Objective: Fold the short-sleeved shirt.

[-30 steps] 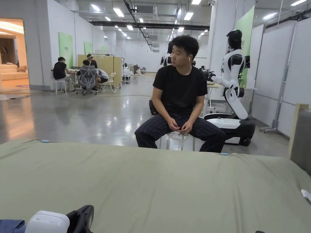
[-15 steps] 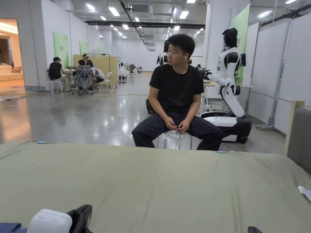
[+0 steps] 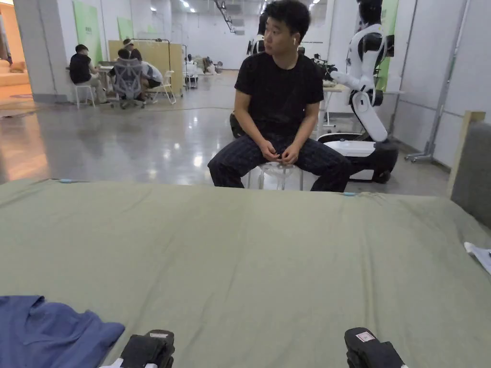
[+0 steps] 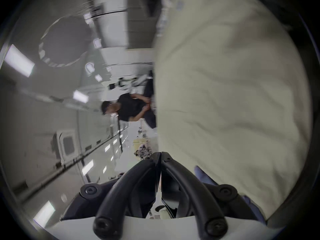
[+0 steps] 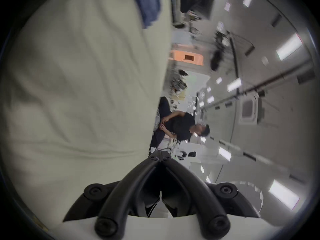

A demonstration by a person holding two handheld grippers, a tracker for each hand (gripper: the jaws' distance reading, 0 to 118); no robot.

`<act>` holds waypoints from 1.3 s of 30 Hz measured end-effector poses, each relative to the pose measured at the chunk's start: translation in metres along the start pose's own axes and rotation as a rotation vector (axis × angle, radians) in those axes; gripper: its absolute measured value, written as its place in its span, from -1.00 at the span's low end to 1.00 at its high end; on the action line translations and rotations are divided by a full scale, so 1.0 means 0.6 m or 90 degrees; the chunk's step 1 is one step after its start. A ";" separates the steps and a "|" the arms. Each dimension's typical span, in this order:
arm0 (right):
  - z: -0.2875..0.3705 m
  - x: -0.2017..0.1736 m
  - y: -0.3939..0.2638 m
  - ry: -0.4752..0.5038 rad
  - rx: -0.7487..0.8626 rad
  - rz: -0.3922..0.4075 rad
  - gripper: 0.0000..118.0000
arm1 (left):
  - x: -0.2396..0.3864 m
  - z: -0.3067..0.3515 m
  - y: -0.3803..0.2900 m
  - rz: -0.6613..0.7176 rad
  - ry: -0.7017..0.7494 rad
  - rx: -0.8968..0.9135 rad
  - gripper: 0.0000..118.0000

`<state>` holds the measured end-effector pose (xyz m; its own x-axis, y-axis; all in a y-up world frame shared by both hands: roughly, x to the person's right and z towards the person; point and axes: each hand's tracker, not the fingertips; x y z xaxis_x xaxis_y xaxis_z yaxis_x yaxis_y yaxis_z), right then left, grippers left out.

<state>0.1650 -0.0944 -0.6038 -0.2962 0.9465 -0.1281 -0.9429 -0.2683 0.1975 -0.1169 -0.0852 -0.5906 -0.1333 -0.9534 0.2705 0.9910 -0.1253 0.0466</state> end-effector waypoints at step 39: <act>-0.040 0.132 0.049 0.114 0.088 -1.190 -1.00 | -0.072 0.167 -0.257 1.163 0.122 0.011 -0.95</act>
<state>0.1101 -0.0315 -0.6317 0.9425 -0.0661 -0.3276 -0.0125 0.9725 -0.2324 -0.2652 0.0026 -0.5132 0.9881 0.1058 -0.1112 -0.1206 0.9833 -0.1361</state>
